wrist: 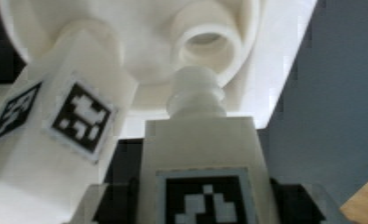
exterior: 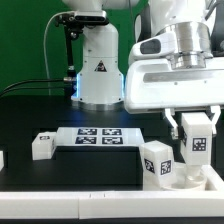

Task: Assemble stool

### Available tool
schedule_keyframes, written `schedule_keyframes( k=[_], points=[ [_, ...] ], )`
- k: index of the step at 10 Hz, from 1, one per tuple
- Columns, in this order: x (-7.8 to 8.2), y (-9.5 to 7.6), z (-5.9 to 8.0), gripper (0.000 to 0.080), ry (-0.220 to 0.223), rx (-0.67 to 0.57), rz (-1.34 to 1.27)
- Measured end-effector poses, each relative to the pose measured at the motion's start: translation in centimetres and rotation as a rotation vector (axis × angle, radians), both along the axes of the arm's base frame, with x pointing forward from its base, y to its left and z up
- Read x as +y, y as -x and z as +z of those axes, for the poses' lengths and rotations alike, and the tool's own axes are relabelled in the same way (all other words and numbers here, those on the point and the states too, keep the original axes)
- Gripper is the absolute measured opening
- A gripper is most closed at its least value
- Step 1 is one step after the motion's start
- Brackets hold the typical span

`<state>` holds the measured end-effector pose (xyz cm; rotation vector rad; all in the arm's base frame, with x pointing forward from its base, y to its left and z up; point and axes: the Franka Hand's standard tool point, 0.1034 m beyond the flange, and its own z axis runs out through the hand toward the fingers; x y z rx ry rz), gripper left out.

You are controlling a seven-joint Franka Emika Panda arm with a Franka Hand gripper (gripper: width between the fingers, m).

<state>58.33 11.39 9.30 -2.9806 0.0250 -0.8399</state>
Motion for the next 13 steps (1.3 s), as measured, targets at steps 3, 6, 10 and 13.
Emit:
schedule_keyframes(
  k=[3, 6, 10, 13],
  points=[
    [-0.1, 0.2, -0.7, 0.0333, 0.003, 0.010, -0.005],
    [0.3, 0.6, -1.3, 0.0333, 0.000, 0.020, -0.010],
    [0.4, 0.8, -2.1, 0.0333, 0.005, -0.002, -0.016],
    [0.6, 1.1, -2.3, 0.0333, -0.004, -0.013, -0.061]
  ],
)
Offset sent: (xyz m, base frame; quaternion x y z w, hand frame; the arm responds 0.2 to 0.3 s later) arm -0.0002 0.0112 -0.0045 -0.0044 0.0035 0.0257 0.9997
